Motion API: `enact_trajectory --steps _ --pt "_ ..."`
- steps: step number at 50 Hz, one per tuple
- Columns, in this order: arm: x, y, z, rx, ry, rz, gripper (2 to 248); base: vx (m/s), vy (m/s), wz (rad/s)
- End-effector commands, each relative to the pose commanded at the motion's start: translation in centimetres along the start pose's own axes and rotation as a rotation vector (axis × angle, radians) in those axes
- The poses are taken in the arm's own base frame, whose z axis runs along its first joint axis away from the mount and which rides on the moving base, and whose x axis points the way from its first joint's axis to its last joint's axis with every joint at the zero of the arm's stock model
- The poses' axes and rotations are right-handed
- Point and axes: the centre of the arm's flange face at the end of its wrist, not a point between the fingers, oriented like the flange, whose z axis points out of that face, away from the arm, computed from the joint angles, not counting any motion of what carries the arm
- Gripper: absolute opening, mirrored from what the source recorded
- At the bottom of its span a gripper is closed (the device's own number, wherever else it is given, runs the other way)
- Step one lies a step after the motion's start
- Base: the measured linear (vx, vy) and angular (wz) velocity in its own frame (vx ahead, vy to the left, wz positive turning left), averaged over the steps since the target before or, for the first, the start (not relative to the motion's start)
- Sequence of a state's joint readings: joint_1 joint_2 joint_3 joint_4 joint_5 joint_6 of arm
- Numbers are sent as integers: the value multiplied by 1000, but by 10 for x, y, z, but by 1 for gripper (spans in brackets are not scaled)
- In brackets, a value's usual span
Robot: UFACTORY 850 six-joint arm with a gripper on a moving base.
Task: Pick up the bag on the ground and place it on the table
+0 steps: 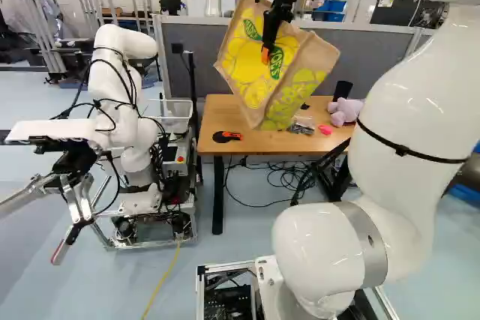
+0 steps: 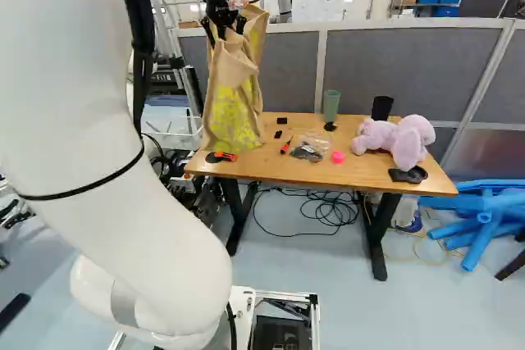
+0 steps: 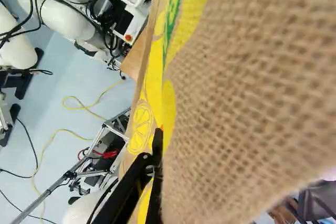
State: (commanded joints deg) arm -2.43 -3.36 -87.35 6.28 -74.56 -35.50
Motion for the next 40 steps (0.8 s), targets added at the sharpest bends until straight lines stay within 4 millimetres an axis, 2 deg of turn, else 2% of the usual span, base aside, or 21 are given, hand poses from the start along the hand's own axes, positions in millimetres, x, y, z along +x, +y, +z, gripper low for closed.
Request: enact_trajectory --steps 34,40 --pt "0 0 0 0 0 0 22 152 3 -15" --pt "6 4 1 0 1 -1 22 80 -1 -13"
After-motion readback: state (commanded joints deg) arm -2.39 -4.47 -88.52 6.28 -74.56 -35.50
